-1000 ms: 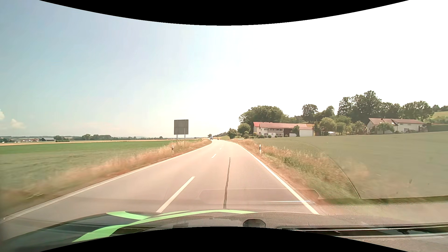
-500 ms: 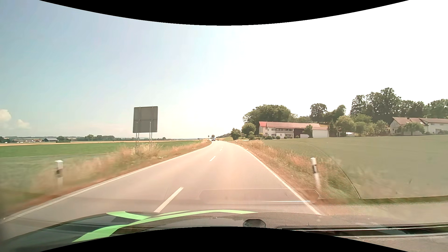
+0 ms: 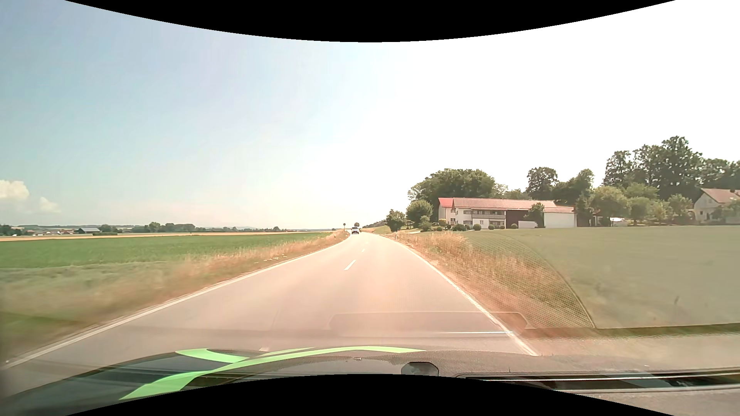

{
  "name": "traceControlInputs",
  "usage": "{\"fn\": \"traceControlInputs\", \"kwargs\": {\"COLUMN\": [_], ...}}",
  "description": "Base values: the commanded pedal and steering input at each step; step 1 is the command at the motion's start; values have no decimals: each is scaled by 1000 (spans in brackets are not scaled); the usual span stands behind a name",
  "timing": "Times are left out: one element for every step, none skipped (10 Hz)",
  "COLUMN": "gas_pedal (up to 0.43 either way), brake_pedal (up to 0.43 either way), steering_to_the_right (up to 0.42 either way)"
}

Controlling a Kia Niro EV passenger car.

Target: Follow the waypoints while adhering to traffic rules and regulations

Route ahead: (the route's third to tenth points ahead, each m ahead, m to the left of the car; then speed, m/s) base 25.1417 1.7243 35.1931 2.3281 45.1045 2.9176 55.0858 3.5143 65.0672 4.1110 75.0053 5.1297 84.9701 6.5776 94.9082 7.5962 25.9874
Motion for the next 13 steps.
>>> {"fn": "traceControlInputs", "kwargs": {"gas_pedal": [378,390,390,390,390,390,398,398,398,398,409,421,441], "brake_pedal": [0,0,0,0,0,0,0,0,0,0,0,0,0], "steering_to_the_right": [-10,-10,-11,-11,-12,-12,-12,-12,-12,-12,-12,-12,-12]}}
